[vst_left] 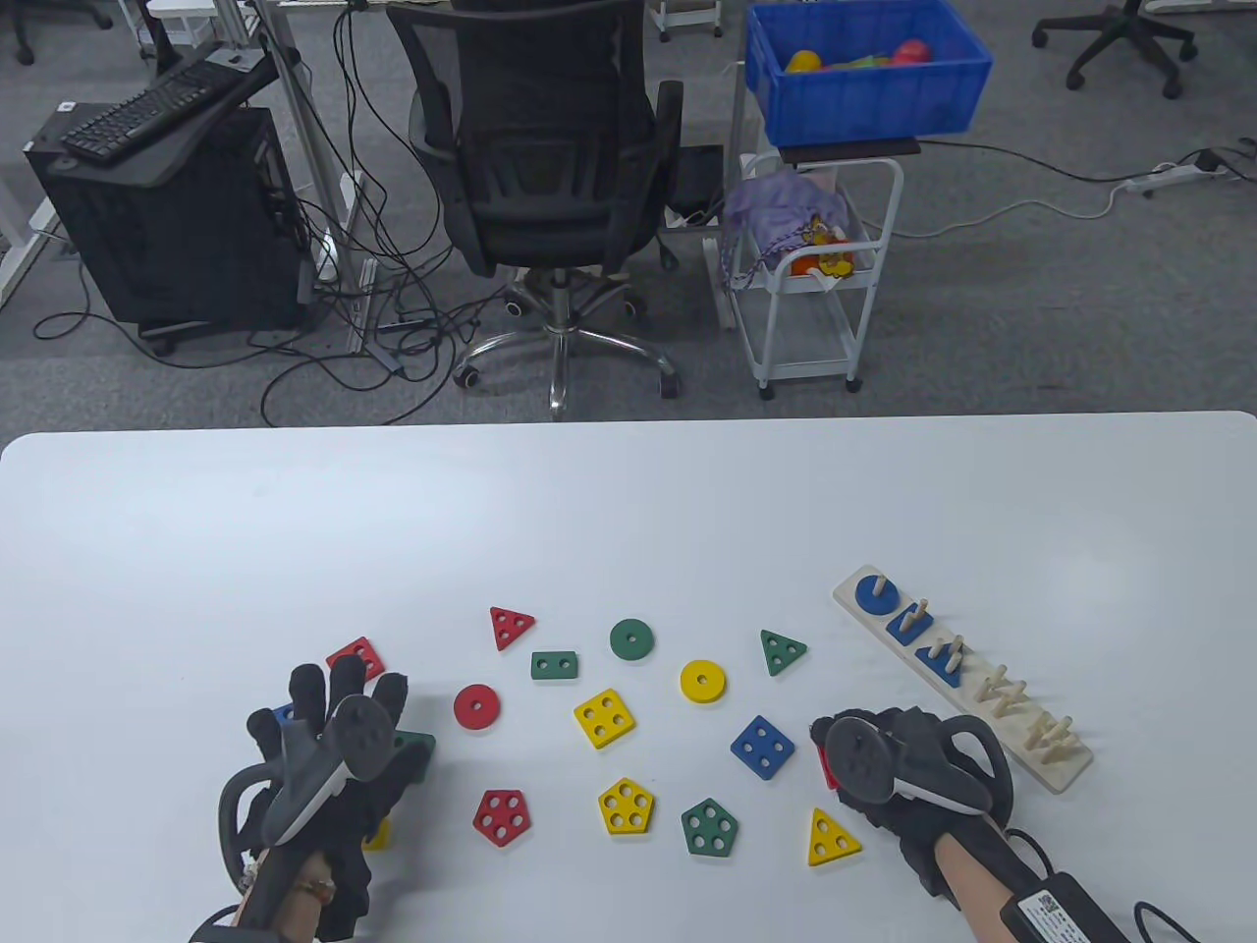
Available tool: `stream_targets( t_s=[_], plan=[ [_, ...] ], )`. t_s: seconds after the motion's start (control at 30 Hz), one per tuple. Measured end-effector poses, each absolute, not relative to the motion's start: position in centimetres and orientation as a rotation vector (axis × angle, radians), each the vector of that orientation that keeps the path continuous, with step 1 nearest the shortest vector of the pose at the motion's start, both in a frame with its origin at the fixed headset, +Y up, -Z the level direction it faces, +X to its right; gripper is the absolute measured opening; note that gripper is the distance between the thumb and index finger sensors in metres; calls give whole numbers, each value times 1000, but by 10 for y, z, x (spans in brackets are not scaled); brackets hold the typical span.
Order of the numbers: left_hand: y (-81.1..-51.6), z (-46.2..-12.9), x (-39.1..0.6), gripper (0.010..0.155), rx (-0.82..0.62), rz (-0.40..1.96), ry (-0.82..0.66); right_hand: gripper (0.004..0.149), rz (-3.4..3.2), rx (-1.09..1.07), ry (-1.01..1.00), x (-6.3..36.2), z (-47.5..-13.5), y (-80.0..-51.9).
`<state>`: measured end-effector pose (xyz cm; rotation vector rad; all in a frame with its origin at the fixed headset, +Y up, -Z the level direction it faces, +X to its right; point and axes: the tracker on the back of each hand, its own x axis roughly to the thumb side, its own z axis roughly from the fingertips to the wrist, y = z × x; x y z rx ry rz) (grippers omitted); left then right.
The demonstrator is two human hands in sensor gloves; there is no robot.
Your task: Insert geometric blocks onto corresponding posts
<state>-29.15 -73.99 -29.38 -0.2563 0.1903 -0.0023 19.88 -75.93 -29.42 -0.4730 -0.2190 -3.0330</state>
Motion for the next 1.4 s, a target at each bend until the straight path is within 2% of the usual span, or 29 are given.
stream_targets(
  t_s=[0.4,0.67,0.8,0.9,0.97,1.17,1.4],
  plan=[
    [-740,-294,-292,77,-257,0,193,62,-3107,-463,-131,204,-293,-758],
    [-740,-294,-293,77,-252,7,199,62,-3211,-367,91,220,-303,-734],
    [-739,-294,-294,77,-251,9,201,62,-3281,-147,248,239,-324,-706],
    [-739,-294,-294,77,-249,10,201,63,-3324,126,153,252,-343,-694],
    [-739,-294,-294,77,-248,11,203,63,-3336,249,165,260,-358,-689],
    [-739,-294,-295,77,-248,10,204,63,-3236,500,113,271,-384,-696],
    [-739,-294,-296,77,-250,10,209,62,-3174,593,71,272,-396,-714]
  ],
)
